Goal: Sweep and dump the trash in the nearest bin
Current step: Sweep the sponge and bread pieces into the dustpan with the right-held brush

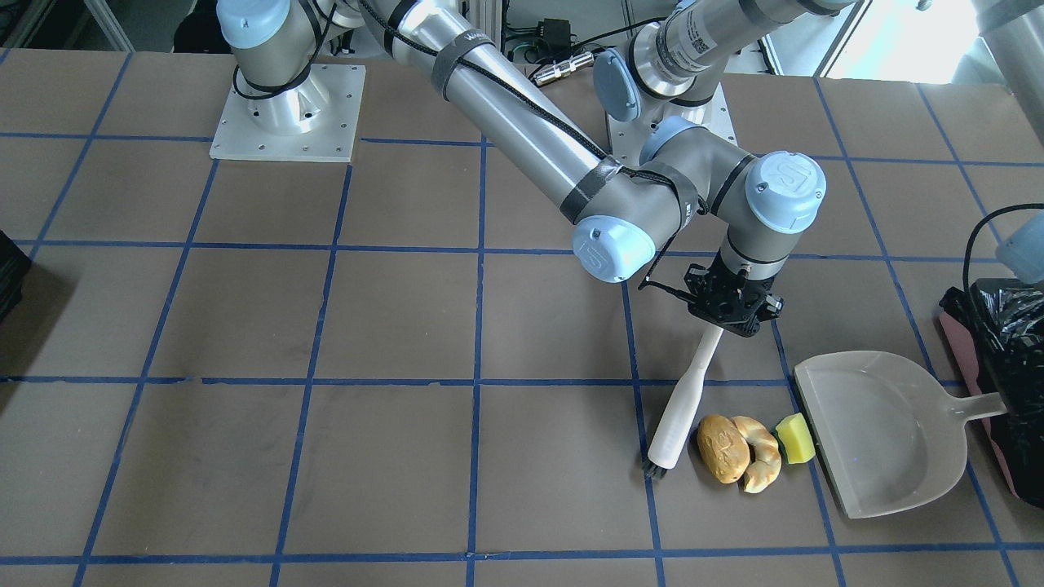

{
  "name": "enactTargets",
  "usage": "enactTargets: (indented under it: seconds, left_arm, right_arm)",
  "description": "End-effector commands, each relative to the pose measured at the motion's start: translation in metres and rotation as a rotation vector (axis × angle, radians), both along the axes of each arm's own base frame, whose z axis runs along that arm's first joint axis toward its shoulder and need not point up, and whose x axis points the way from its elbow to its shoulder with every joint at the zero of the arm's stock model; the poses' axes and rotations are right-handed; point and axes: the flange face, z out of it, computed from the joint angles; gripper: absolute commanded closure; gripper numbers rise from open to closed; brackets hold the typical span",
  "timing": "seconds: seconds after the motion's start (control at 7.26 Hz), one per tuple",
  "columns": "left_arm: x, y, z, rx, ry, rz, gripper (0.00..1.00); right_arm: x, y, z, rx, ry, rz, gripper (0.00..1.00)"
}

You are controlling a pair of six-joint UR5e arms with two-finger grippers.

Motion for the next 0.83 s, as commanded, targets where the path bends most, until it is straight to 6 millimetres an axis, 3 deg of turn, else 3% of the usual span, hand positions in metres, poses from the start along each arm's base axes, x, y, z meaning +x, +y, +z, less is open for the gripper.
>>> enactTargets:
  seconds: [0.0,0.55,0.69]
  left_arm:
    - [-0.004,0.005,-0.006,-0.006,-0.010,-0.008,1.00]
    - [-0.019,0.008,-0.004,0.001,-0.003,-0.044,1.00]
    - [-0.020,0.007,-0.004,0.001,-0.002,-0.047,1.00]
  right_arm:
    - [0.002,-0.001,-0.003,0.004,0.005,0.040,1.00]
    - [0.015,-0.005,0.000,0.023,-0.051,0.285,1.00]
    - [0.017,-0.006,-0.010,0.019,-0.052,0.349,1.00]
